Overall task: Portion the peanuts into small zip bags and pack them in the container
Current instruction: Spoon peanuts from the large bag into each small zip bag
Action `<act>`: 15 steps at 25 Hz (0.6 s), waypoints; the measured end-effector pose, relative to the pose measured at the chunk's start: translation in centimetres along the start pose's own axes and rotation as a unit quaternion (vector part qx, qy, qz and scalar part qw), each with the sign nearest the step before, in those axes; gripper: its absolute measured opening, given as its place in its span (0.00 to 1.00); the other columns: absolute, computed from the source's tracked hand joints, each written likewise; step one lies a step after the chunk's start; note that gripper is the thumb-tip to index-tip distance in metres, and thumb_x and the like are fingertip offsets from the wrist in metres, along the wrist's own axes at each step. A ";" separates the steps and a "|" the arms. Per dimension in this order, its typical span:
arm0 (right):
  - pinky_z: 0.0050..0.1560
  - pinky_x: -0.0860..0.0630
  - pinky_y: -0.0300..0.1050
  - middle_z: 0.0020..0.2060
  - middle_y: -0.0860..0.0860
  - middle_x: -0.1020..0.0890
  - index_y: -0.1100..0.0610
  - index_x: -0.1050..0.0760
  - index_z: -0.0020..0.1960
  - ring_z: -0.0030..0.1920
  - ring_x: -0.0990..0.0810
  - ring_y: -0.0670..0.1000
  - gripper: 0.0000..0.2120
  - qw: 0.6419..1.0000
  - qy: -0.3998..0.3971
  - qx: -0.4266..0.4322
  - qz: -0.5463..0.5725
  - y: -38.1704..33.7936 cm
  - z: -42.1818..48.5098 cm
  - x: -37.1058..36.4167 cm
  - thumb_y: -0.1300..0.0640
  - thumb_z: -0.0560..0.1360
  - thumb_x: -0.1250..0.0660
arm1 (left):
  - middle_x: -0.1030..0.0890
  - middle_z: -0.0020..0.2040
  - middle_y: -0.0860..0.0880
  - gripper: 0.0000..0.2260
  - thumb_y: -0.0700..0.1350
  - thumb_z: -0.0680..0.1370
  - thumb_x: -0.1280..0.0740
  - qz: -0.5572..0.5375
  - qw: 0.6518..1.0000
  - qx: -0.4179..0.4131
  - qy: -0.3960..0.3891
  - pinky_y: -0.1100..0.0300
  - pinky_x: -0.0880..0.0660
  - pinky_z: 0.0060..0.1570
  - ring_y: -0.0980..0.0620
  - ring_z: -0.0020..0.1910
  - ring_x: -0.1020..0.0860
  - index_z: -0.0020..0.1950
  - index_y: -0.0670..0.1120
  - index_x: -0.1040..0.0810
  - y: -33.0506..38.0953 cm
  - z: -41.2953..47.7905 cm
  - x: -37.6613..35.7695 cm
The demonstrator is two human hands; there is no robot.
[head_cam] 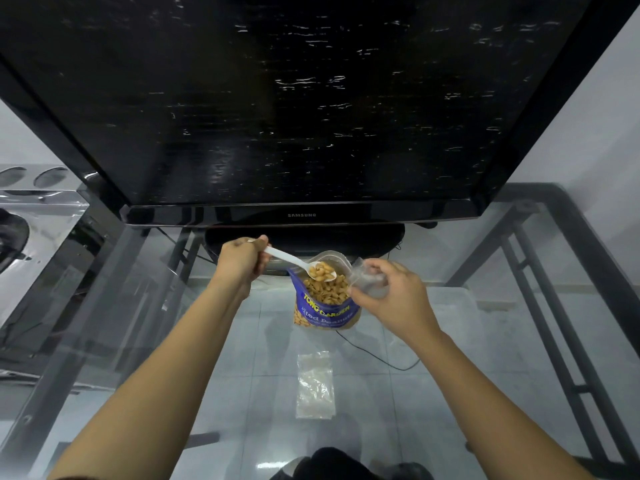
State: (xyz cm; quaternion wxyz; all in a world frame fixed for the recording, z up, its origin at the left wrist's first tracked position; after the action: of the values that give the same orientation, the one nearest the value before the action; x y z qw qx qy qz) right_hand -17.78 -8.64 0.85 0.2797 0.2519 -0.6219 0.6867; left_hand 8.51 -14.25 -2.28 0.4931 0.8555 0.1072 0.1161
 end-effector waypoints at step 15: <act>0.47 0.23 0.36 0.47 0.44 0.19 0.52 0.25 0.58 0.45 0.21 0.41 0.24 0.983 0.104 0.000 0.151 -3.3 1.0 -0.8 0.47 0.65 0.24 | 0.25 0.29 0.53 0.11 0.48 0.77 0.35 0.324 0.783 -0.531 -0.027 0.69 0.32 0.33 0.60 0.30 0.27 0.39 0.44 0.20 14.8 -14.1 -5.2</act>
State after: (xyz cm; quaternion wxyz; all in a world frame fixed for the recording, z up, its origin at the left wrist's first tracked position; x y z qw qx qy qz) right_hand -14.93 -9.41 2.70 0.2363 0.0821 -0.6205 0.7432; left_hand 0.34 -11.49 16.97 0.8053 0.4457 -0.2681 0.2845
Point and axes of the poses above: each hand's wrist, its own z-axis towards the middle knuckle, its own x-axis out of the back of the hand, y = z × x, the point moved 8 cm from there along z, towards the middle knuckle
